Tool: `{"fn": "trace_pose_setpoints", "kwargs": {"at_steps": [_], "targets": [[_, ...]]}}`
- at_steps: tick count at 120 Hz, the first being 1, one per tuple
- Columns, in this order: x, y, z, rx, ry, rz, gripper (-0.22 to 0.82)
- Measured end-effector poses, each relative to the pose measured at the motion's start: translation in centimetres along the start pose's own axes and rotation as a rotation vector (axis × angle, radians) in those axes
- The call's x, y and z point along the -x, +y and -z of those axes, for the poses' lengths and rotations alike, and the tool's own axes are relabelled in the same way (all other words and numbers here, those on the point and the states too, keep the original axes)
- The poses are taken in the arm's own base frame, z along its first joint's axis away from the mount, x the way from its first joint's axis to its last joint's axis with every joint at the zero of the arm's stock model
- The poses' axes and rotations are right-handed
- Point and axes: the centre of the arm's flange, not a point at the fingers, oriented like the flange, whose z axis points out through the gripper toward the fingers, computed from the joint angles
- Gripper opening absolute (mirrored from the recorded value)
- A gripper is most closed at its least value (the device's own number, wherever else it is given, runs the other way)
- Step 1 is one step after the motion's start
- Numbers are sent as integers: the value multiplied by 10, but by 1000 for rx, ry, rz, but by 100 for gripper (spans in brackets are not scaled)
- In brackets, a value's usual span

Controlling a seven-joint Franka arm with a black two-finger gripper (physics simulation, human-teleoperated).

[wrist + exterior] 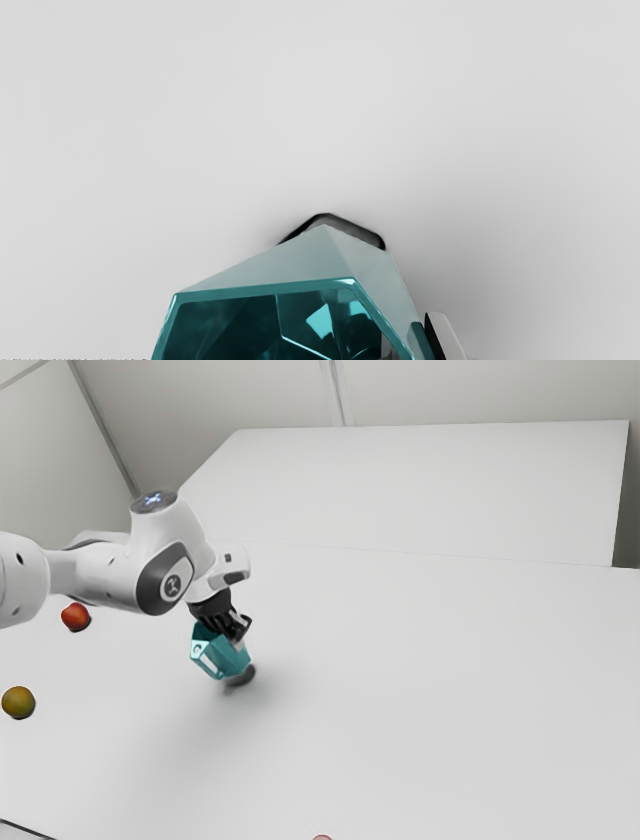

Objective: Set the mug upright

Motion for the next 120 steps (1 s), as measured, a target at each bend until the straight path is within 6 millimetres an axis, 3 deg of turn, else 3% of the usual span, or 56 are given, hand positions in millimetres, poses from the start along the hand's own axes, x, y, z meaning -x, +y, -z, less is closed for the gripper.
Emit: {"fn": "trace_pose_setpoints", "kwargs": {"at_steps": [81,120], "targets": [[0,2,-25,11,-32,63,-17],[-2,9,-18,11,-16,43,14]]}}
